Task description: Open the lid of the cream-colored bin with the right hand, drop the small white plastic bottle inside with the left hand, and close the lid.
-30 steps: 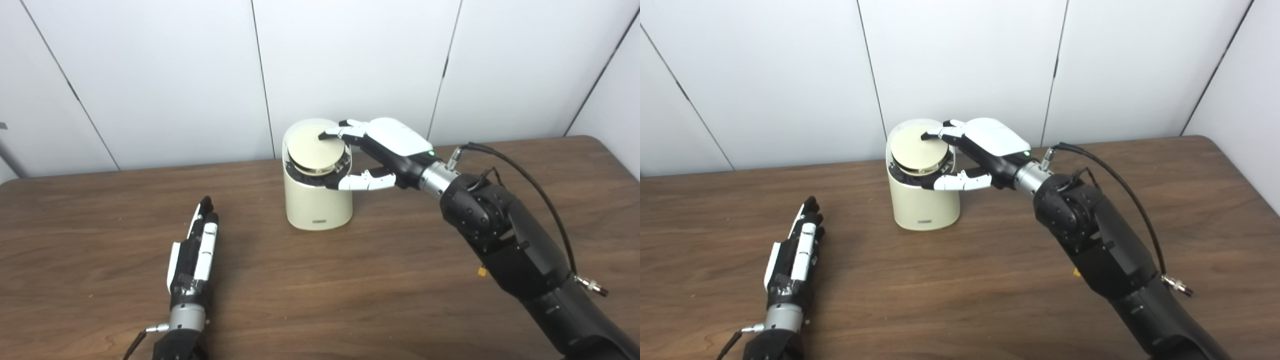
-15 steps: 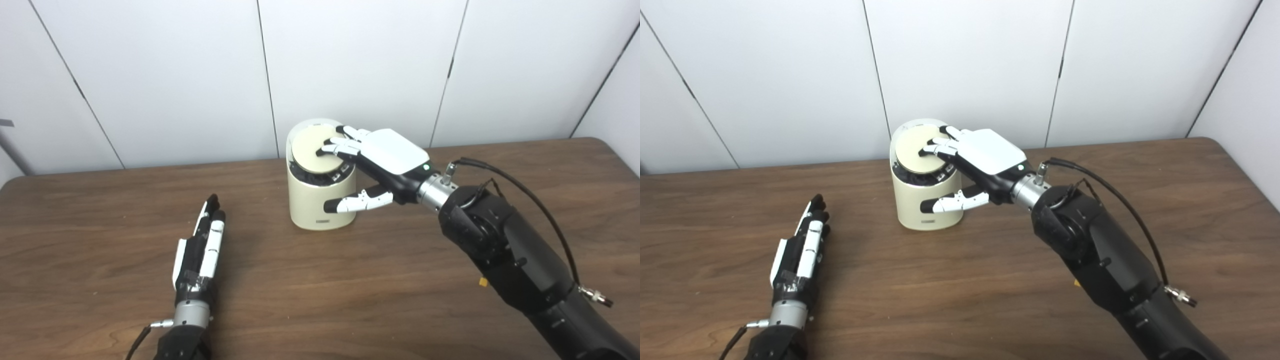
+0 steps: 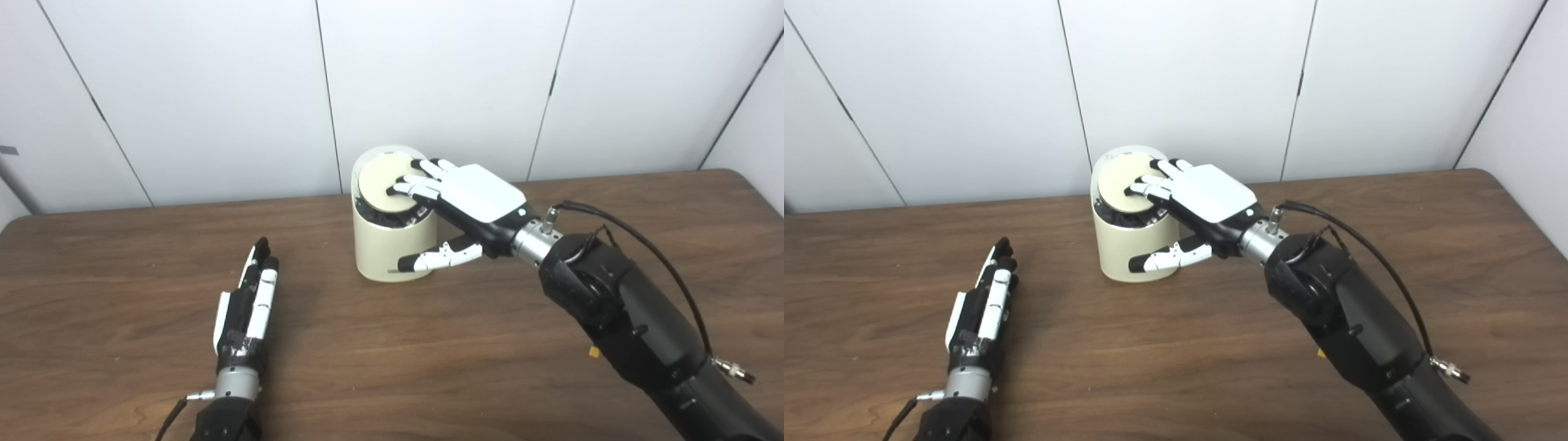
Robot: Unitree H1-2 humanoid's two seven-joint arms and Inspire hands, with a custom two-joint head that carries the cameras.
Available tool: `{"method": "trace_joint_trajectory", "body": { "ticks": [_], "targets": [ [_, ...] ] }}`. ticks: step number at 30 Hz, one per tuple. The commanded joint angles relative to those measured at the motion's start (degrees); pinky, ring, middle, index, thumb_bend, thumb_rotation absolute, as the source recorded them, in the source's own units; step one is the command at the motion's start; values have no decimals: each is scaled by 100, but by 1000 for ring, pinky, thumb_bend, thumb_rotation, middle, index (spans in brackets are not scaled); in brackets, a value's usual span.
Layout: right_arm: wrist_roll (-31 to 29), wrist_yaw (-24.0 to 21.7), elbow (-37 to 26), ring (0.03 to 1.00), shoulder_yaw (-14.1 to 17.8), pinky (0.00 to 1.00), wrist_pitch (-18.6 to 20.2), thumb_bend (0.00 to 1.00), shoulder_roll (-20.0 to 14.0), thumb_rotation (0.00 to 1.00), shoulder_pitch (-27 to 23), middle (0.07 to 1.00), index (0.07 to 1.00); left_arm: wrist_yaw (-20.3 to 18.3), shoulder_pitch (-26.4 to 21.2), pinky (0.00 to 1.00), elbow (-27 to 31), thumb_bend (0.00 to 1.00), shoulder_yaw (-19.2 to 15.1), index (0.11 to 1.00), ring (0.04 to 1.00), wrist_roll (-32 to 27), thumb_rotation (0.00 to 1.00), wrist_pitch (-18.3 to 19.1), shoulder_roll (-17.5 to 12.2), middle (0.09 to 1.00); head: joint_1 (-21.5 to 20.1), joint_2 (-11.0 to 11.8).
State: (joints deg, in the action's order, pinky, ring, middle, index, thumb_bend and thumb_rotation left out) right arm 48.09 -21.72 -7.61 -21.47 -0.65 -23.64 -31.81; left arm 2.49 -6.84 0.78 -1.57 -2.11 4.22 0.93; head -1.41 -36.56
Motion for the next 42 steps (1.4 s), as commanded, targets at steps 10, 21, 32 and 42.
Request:
{"method": "trace_joint_trajectory", "body": {
  "ticks": [10, 21, 32, 42],
  "targets": [
    [-181, -735, -162, 1000, 36, 1000, 366, 634, -100, 882, -67, 847, 982, -3, -137, 1000, 122, 526, 32, 1000, 1000, 16, 903, 15, 62, 1000, 9, -11],
    [-228, -746, -212, 1000, 51, 1000, 380, 631, -118, 929, -7, 864, 954, -87, -150, 1000, 142, 537, -15, 1000, 1000, -208, 998, -8, 81, 1000, 21, -28],
    [-631, -15, -358, 1000, 467, 1000, 148, 581, 130, 952, 54, 952, 980, -100, -132, 1000, 110, 519, 38, 1000, 1000, -77, 965, 82, 26, 1000, 53, -30],
    [-1425, 125, -539, 1000, 1335, 932, 857, 535, 516, 962, 199, 998, 968, -122, -134, 1000, 88, 509, 117, 1000, 1000, 2, 933, 139, -44, 1000, 40, -11]
  ]
}}
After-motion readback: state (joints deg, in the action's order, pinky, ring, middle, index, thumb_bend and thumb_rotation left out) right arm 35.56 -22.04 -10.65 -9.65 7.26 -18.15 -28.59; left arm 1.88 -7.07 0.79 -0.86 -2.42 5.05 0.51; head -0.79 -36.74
